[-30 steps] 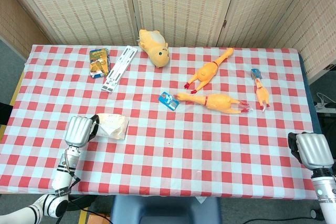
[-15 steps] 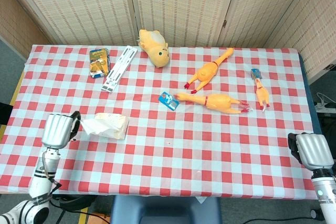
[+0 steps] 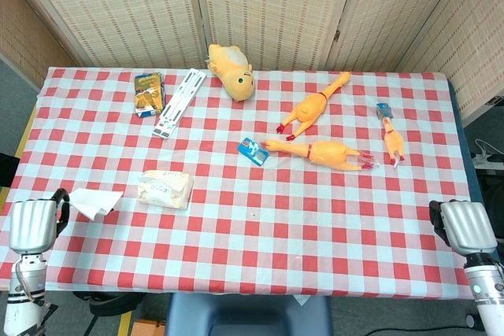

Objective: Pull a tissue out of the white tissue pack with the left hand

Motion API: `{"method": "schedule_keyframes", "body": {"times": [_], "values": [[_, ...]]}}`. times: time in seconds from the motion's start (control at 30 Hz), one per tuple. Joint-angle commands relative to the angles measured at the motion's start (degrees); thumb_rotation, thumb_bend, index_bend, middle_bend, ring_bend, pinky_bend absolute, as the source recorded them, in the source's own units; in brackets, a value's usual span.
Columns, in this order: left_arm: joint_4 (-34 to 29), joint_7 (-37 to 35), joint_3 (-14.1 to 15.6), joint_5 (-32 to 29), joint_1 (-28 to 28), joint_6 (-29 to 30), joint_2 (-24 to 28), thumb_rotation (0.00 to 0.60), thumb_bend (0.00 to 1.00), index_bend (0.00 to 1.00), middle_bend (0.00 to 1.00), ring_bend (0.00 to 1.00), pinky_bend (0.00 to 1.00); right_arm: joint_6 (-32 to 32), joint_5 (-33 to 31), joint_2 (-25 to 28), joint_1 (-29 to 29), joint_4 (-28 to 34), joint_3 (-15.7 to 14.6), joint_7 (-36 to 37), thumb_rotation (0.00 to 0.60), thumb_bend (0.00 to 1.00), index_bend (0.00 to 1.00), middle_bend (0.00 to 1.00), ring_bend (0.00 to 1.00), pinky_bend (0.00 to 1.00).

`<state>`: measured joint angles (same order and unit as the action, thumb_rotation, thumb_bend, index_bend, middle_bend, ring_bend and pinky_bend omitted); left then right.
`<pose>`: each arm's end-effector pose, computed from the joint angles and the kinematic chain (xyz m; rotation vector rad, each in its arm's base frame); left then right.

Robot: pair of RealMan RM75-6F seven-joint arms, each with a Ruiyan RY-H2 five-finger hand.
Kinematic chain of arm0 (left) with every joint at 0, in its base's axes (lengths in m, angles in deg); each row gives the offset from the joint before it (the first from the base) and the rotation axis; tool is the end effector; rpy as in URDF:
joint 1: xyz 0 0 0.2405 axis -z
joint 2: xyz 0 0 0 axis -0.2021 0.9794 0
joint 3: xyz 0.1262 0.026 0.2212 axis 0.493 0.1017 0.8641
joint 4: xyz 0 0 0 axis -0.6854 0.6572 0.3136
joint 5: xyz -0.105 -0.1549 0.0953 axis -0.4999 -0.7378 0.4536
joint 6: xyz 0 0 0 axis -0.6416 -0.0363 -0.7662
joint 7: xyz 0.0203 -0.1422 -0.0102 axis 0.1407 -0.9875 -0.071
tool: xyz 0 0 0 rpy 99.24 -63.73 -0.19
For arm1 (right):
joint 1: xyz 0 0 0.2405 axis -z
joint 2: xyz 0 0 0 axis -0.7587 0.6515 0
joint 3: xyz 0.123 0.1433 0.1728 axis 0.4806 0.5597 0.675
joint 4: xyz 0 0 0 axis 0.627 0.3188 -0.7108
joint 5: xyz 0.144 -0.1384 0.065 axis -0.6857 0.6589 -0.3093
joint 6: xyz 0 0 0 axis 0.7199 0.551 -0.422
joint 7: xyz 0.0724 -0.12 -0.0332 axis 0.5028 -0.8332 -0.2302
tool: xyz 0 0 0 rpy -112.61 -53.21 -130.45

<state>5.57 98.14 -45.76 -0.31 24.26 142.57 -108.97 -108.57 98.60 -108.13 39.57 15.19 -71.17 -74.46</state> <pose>-0.3009 0.2369 0.1256 -1.3035 -0.5260 -0.7747 -0.3196 -0.2060 0.1579 1.4893 -0.8653 0.5984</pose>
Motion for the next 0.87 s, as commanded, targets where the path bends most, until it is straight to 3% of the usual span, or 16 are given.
{"method": "schedule_keyframes", "body": {"times": [0.03,0.13,0.23,0.4,0.5,0.67,0.87], "values": [[0.87,-0.4,0.03,-0.46,-1.15,0.97,-0.38,0.6,0.5,0.63,0.9,0.94,1.0,0.11,-0.11,-0.05,-0.06,-0.02,0.01,-0.11,0.6,0.92,0.86,0.72,0.61,0.65],[1.06,-1.01,0.79,-0.32,-1.93,0.68,-0.39,0.6,0.5,0.59,0.87,0.92,1.0,0.14,-0.18,-0.14,-0.11,-0.05,0.0,-0.33,0.6,0.92,0.86,0.73,0.61,0.65],[0.96,-1.38,1.77,0.15,-2.3,-0.35,0.0,0.6,0.49,0.49,0.8,0.88,0.98,0.19,-0.15,-0.2,-0.15,-0.02,-0.08,-0.57,0.6,0.92,0.86,0.72,0.61,0.65],[-1.03,-1.93,2.32,-1.14,-2.71,-3.03,1.09,0.6,0.47,0.29,0.6,0.75,0.89,0.61,-0.42,-0.25,-0.31,-0.02,-0.16,-0.89,0.6,0.92,0.86,0.72,0.61,0.65],[-1.72,-2.9,2.53,-1.26,-2.88,-3.96,1.55,0.6,0.47,0.22,0.51,0.66,0.83,0.78,-0.54,-0.21,-0.39,0.05,-0.16,-0.97,0.6,0.92,0.86,0.73,0.61,0.65],[-1.83,-4.89,3.19,0.11,-3.42,-3.87,1.69,0.6,0.46,0.16,0.41,0.55,0.79,0.81,-0.46,-0.08,-0.43,0.14,-0.2,-0.75,0.6,0.92,0.86,0.73,0.61,0.65],[-2.09,-6.04,3.75,2.08,-3.75,-3.41,1.98,0.6,0.46,0.16,0.41,0.55,0.79,0.93,-0.85,-0.27,-0.62,-0.19,0.09,-0.58,0.6,0.92,0.86,0.73,0.61,0.65]]}}
